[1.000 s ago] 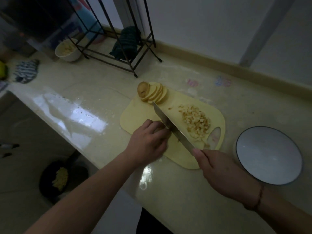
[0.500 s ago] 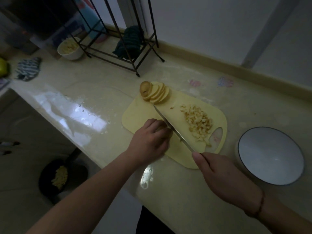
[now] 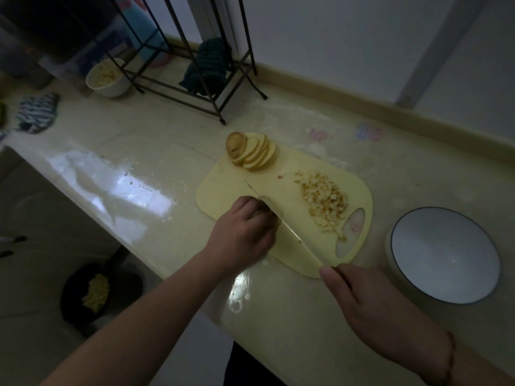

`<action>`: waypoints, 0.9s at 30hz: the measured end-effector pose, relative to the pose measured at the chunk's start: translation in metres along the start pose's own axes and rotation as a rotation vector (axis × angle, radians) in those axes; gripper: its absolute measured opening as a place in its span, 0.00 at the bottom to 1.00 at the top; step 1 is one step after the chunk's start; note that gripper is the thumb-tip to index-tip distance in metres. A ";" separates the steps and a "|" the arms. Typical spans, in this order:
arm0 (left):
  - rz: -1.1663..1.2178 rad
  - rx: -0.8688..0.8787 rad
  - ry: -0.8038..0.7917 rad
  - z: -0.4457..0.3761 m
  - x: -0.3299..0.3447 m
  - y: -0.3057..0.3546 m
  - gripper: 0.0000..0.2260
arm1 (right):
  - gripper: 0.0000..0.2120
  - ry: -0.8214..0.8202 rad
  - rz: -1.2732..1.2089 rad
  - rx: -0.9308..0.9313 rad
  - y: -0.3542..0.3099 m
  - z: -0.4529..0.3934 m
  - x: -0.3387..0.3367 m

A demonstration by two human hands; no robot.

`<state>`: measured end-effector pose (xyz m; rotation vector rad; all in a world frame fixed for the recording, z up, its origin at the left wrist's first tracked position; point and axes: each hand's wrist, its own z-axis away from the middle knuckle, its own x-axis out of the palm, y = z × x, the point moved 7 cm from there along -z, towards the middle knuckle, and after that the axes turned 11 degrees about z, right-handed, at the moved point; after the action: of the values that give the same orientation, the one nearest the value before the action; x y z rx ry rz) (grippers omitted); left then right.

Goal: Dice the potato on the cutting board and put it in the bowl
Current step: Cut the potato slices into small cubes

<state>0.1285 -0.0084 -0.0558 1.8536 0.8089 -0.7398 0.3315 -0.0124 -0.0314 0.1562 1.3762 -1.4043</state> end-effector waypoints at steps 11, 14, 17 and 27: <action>-0.005 0.003 -0.020 -0.001 0.002 -0.006 0.08 | 0.23 0.006 -0.024 0.007 -0.003 -0.001 -0.001; 0.005 0.015 -0.018 -0.001 0.002 -0.007 0.07 | 0.23 -0.019 -0.028 0.033 0.000 0.001 0.000; 0.012 0.034 -0.009 -0.002 0.002 -0.010 0.08 | 0.23 -0.060 -0.028 0.074 0.005 0.006 0.001; 0.000 0.067 -0.019 -0.004 0.001 -0.008 0.09 | 0.26 -0.067 -0.028 0.089 -0.002 -0.024 0.007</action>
<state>0.1231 -0.0020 -0.0594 1.9037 0.7799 -0.7918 0.3137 0.0017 -0.0432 0.1469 1.2660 -1.4815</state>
